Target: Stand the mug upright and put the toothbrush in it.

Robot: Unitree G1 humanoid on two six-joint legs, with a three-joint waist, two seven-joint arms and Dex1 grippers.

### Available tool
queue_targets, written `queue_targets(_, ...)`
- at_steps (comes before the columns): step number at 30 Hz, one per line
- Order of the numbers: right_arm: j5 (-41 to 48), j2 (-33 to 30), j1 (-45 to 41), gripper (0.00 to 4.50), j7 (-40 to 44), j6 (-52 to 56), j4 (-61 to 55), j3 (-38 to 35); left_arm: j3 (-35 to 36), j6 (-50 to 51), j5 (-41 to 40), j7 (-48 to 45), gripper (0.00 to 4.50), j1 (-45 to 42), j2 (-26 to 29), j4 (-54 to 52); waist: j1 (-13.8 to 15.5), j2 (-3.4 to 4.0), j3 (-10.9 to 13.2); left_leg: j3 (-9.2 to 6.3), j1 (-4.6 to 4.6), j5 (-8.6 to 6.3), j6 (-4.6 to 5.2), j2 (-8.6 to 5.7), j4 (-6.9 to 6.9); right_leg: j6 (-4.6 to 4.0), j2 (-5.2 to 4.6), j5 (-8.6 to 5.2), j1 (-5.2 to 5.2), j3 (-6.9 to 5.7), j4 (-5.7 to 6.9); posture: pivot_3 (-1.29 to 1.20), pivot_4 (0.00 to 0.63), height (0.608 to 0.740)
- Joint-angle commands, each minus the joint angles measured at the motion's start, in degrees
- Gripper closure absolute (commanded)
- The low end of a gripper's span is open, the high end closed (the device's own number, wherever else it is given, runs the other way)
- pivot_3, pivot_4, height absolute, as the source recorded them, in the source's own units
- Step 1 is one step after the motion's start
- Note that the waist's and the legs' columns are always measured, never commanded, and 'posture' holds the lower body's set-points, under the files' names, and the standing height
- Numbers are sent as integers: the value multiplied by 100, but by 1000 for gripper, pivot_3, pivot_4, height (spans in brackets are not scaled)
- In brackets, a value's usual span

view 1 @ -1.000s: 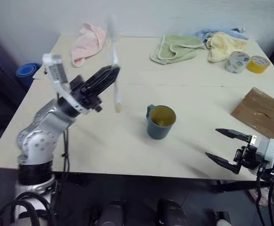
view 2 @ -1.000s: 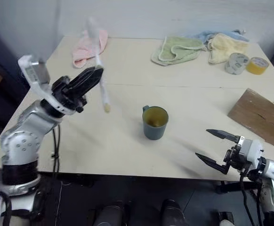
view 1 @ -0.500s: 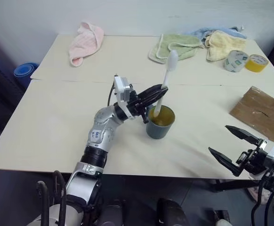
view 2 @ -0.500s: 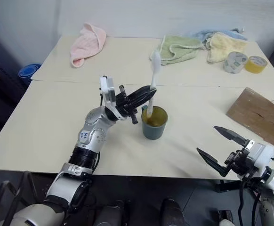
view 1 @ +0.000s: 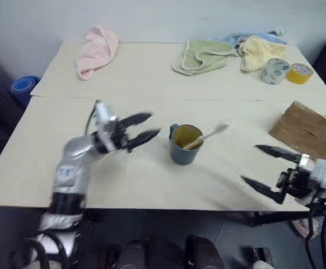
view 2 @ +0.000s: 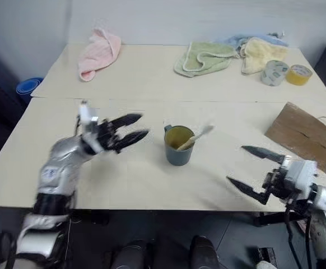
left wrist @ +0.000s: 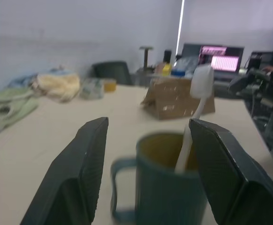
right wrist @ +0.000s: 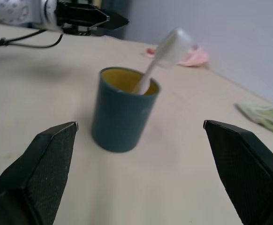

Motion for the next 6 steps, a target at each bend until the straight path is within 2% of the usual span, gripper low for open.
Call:
queue_targets(1, -261, -196, -628, 0, 826, -430, 1322, 230, 653, -752, 702, -240, 1590, 1173, 985, -297, 2, -5, 3, 5, -2, -1, 2, -1, 1, 0, 0, 0, 1, 1, -5, 0, 150, 740)
queue_targets(3, -507, -214, -1144, 0, 1289, -784, 2373, 409, 1249, -1201, 861, -166, 1590, 2043, 1334, -202, -24, -1, 7, 9, -2, -2, 4, 0, 2, -2, -2, 1, 0, 2, -9, 0, 150, 740)
queue_targets(6, -657, -145, -1592, 0, 1617, -1133, 3252, 522, 1650, -1389, 885, 54, 1590, 2708, 1371, -341, -52, 0, 15, 6, -3, -5, 6, 1, 0, -3, -8, 1, -2, -4, -8, 0, 150, 740)
